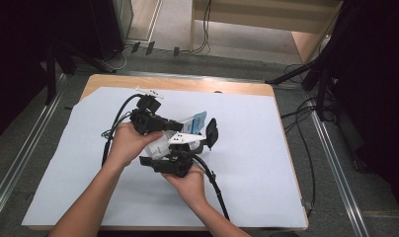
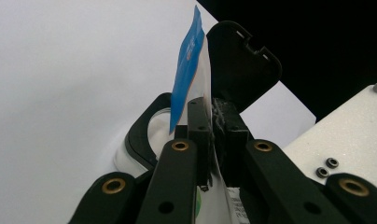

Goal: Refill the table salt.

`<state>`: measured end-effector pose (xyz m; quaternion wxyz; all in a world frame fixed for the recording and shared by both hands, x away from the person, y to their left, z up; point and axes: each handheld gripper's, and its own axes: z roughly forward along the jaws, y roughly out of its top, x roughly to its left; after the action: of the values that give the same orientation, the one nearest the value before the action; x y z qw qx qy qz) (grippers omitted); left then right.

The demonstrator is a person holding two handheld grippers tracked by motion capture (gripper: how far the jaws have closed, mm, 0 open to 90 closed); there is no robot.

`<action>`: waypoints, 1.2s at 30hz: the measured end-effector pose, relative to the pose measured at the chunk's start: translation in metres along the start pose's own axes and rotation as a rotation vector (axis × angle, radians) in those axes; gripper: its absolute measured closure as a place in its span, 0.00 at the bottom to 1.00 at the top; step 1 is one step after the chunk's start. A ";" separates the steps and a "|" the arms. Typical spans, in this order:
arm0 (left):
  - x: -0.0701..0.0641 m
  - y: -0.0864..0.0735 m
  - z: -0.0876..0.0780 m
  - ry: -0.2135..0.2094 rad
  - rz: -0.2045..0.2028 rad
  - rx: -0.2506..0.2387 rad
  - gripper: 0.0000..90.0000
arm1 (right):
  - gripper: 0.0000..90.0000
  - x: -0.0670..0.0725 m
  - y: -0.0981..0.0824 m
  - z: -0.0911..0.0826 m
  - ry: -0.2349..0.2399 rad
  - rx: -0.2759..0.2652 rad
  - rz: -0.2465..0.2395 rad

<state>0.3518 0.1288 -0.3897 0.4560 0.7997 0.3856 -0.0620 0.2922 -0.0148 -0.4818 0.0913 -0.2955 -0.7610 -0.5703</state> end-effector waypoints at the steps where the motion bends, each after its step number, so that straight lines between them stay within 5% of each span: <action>1: 0.000 0.000 0.000 0.000 0.000 -0.001 0.97 | 0.61 0.000 0.000 0.000 -0.001 -0.001 -0.001; 36: 0.000 0.001 0.003 0.000 -0.004 -0.007 0.96 | 0.58 0.000 0.002 0.002 -0.001 0.004 -0.007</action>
<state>0.3532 0.1268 -0.3908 0.4587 0.7973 0.3874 -0.0612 0.2931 -0.0126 -0.4807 0.0894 -0.2929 -0.7632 -0.5690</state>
